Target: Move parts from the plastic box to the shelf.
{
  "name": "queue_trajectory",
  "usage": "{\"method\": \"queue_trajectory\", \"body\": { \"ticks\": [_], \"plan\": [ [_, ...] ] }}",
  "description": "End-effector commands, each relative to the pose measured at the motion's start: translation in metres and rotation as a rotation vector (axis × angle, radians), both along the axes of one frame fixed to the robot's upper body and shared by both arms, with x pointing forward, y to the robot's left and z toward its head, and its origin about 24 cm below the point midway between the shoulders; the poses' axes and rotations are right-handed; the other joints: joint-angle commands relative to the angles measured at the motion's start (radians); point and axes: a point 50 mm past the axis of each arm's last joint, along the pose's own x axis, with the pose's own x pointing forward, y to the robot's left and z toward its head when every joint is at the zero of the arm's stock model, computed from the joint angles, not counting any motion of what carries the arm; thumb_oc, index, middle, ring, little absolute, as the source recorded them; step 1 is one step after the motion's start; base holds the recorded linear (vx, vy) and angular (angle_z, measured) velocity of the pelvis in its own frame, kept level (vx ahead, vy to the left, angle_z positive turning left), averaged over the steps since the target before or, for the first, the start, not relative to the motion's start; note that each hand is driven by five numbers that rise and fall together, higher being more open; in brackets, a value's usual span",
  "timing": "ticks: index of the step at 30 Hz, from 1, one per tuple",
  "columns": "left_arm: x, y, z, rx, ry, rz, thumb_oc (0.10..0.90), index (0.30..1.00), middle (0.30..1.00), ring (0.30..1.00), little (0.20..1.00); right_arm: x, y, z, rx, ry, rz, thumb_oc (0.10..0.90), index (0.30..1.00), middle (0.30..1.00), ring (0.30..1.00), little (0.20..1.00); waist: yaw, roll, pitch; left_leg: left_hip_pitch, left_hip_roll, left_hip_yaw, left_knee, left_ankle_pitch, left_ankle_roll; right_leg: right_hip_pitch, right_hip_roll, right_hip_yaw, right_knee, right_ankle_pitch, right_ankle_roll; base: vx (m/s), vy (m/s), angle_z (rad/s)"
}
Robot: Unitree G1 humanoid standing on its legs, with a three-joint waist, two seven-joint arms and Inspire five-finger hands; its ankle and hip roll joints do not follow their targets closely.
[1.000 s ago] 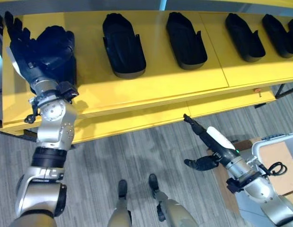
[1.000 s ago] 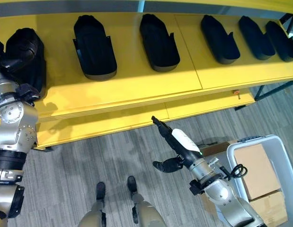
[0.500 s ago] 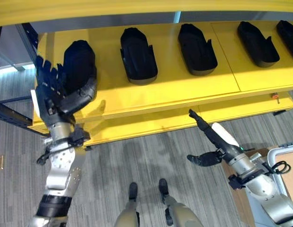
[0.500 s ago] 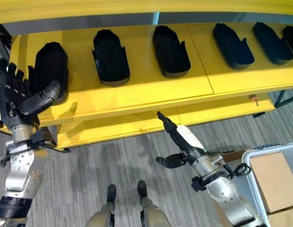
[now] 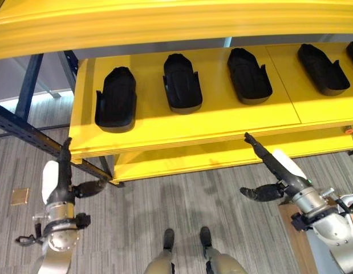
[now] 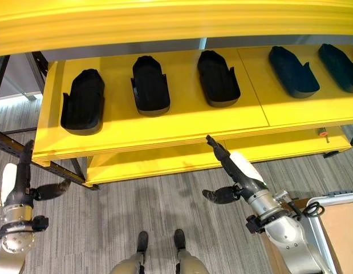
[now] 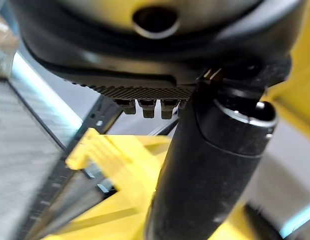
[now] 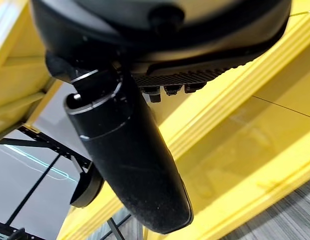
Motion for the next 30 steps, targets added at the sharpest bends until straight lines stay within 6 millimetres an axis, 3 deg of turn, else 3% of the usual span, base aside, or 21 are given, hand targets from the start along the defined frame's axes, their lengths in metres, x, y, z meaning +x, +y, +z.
{"method": "queue_trajectory", "body": {
  "ticks": [1,10,19,30],
  "plan": [
    [0.013,0.015,0.040,0.347,-0.024,-0.056,0.900,1.000,1.000,1.000,1.000,-0.003,0.012,0.025,0.058,-0.126,0.092,0.900,1.000,1.000,1.000,1.000,-0.001,-0.046,-0.141,0.070,-0.015,0.090,-0.008,-0.054,0.038,-0.004,-0.034,-0.035,0.076,-0.064,0.047,0.00,0.000,0.00],
    [0.022,0.003,0.037,0.547,0.068,-0.152,0.900,1.000,1.000,1.000,1.000,-0.004,0.013,0.024,0.059,-0.124,0.092,0.900,1.000,1.000,1.000,1.000,-0.006,-0.053,-0.140,0.067,-0.017,0.094,-0.008,-0.055,0.042,-0.010,-0.033,-0.026,0.074,-0.060,0.051,0.00,0.004,0.00],
    [0.040,-0.012,0.017,0.547,0.116,-0.187,0.900,1.000,1.000,1.000,1.000,-0.004,0.015,0.024,0.066,-0.145,0.078,0.900,1.000,1.000,1.000,1.000,-0.017,-0.062,-0.130,0.074,-0.017,0.107,-0.008,-0.060,0.046,-0.015,-0.035,-0.012,0.084,-0.065,0.051,0.00,0.019,-0.06],
    [0.055,-0.010,0.007,0.493,0.125,-0.124,0.900,1.000,1.000,1.000,1.000,-0.003,0.015,0.028,0.070,-0.171,0.072,0.900,1.000,1.000,1.000,1.000,-0.026,-0.070,-0.116,0.071,-0.013,0.122,-0.008,-0.060,0.046,-0.025,-0.030,0.000,0.082,-0.060,0.050,0.00,0.001,-0.01]
  ]
}}
